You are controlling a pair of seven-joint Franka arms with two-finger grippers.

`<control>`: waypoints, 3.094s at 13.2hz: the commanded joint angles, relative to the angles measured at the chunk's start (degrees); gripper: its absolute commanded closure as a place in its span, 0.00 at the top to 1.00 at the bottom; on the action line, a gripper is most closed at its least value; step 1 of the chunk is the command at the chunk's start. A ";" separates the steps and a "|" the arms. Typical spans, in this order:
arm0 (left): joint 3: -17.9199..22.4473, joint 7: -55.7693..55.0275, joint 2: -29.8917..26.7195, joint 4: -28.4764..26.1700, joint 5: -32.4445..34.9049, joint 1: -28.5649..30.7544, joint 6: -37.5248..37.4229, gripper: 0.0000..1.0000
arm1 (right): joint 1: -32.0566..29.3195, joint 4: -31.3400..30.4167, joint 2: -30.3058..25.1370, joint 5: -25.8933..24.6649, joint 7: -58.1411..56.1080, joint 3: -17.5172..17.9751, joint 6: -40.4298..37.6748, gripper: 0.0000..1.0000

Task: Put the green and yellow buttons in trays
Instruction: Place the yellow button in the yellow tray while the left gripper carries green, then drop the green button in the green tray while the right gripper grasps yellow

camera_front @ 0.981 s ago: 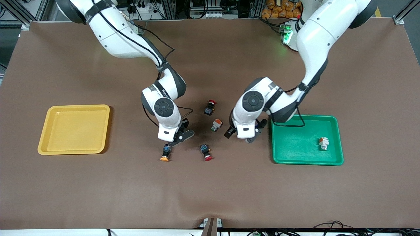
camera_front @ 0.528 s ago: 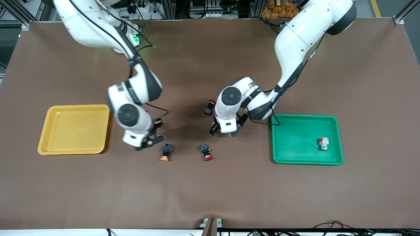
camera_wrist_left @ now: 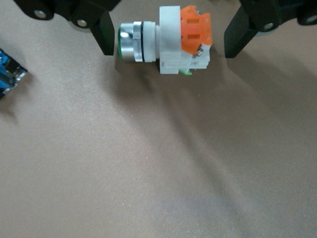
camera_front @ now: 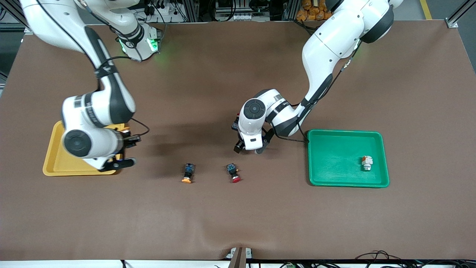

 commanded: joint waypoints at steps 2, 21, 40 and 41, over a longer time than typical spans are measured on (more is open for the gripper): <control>0.24 0.33 0.16 1.33 -0.74 -0.36 0.10 0.00 | -6.16 -10.42 -4.12 0.81 -2.36 0.73 3.29 0.00; -1.17 28.96 -15.67 1.50 -1.18 22.22 -23.28 0.00 | -28.95 -5.26 7.92 9.15 -61.80 0.73 7.79 1.00; -1.08 52.63 -12.84 -4.91 -0.65 37.61 -22.57 1.00 | 3.91 5.18 5.00 16.54 -19.86 5.21 16.82 1.00; -1.34 52.63 -14.68 -4.82 -1.08 37.70 -22.93 1.00 | 5.41 7.20 7.28 16.54 -19.86 5.13 18.31 1.00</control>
